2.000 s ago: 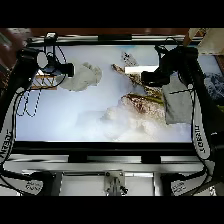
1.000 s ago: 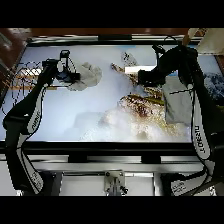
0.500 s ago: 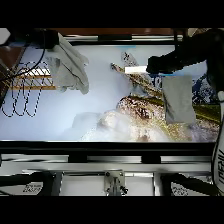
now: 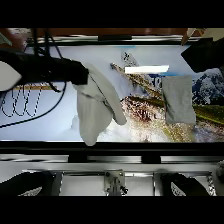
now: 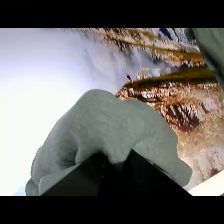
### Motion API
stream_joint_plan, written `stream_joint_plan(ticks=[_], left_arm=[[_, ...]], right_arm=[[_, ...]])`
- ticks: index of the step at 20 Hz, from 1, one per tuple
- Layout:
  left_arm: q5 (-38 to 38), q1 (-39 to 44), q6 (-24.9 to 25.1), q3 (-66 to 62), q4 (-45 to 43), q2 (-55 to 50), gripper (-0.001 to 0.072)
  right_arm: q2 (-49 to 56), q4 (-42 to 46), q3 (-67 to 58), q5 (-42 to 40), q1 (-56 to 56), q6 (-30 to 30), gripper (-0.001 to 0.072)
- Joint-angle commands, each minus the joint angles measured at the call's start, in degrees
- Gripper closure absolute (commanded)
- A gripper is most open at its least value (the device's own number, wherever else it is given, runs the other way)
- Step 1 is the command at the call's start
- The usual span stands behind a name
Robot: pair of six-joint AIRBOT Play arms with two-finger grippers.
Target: Fold the shirts.
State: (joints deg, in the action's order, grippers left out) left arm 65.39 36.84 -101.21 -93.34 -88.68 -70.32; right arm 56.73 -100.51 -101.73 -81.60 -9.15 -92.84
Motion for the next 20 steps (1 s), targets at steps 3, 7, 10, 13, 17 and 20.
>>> stream_joint_plan(ticks=[3, 7, 10, 13, 17, 20], left_arm=[[0.3, 2.1, -8.9, 10.9, 3.6, -5.2, -0.0006], [6.4, -5.2, -5.0, 11.4, 3.9, 0.7, 0.0005], [8.6, -12.1, -4.8, 23.1, 8.4, 7.6, 0.0056], [5.4, -15.0, -4.8, 43.0, 13.9, 14.6, 0.0049], [-7.8, -18.5, -4.8, 60.5, 24.0, 18.8, 0.0049], [-16.6, -18.3, -4.4, 64.1, 29.8, 16.1, 0.0051]], right_arm=[[-0.8, 0.4, 7.8, -8.1, 0.0, 1.8, 0.0249], [-0.6, 4.7, 22.8, 2.7, 0.0, 1.0, 0.0069], [3.0, 2.4, 32.9, 5.2, 0.0, 0.2, 0.0069], [10.8, -6.3, 37.4, 5.3, 0.1, -3.8, 0.0069], [21.3, -13.5, 37.3, 5.2, 0.0, -5.6, 0.0069], [24.7, -16.0, 37.4, 5.2, 0.0, -6.7, 0.0069]])
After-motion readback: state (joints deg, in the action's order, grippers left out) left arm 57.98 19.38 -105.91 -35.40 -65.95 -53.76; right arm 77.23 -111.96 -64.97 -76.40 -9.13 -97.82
